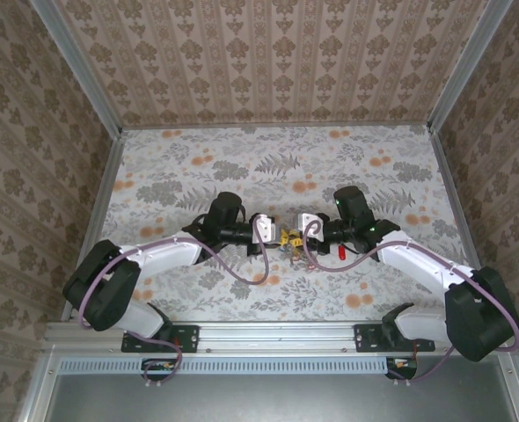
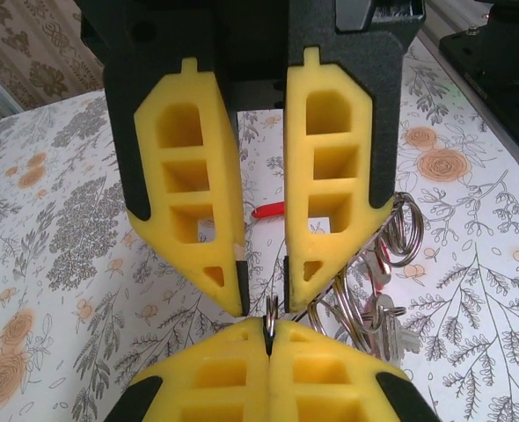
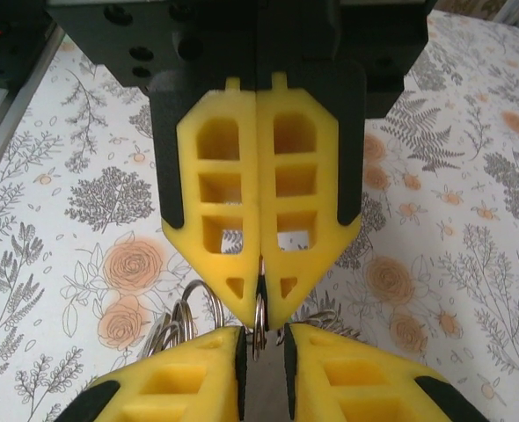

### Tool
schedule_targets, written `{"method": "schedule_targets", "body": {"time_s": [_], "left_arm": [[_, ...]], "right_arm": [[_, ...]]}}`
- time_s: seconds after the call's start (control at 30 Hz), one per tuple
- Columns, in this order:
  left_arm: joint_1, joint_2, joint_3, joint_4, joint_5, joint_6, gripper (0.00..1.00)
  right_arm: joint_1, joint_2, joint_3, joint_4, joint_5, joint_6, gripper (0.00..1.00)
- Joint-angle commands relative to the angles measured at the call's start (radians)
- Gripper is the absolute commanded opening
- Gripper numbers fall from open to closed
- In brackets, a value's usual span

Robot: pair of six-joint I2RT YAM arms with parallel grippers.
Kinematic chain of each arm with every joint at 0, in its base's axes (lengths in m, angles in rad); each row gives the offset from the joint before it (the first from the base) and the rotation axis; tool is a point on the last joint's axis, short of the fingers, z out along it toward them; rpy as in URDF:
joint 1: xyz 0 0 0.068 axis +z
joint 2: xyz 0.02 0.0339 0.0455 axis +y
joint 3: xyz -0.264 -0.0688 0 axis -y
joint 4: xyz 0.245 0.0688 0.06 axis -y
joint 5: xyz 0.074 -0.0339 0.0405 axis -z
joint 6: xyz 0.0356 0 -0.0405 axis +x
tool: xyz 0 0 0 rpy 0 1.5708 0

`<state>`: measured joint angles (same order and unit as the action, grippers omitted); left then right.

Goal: Put the keys on the keyring

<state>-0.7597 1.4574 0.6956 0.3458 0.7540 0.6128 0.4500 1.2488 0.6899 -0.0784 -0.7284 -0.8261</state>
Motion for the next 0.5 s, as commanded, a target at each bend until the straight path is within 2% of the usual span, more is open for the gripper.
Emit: {"method": "schedule_targets", "body": {"time_s": [0.0,0.27,0.37,0.4,0.43,0.47], "left_arm": [[-0.007,-0.032,0.041,0.030,0.010,0.033,0.00],[-0.009,-0.029,0.052,0.026,0.009,0.030,0.00],[-0.008,-0.031,0.052,0.006,0.004,0.031,0.00],[-0.008,-0.034,0.052,-0.002,0.001,0.028,0.00],[-0.008,-0.040,0.054,-0.021,-0.006,0.025,0.03],[-0.007,-0.051,0.055,-0.053,-0.016,0.023,0.10]], "right_arm": [[0.006,0.009,-0.011,0.002,0.018,0.004,0.19],[0.023,0.047,0.017,0.011,0.006,0.021,0.11],[0.024,0.041,0.011,0.046,0.007,0.036,0.00],[0.024,0.035,0.005,0.063,0.011,0.041,0.00],[0.024,0.026,-0.007,0.089,0.019,0.048,0.00],[0.024,0.014,-0.026,0.128,0.028,0.063,0.00]]}}
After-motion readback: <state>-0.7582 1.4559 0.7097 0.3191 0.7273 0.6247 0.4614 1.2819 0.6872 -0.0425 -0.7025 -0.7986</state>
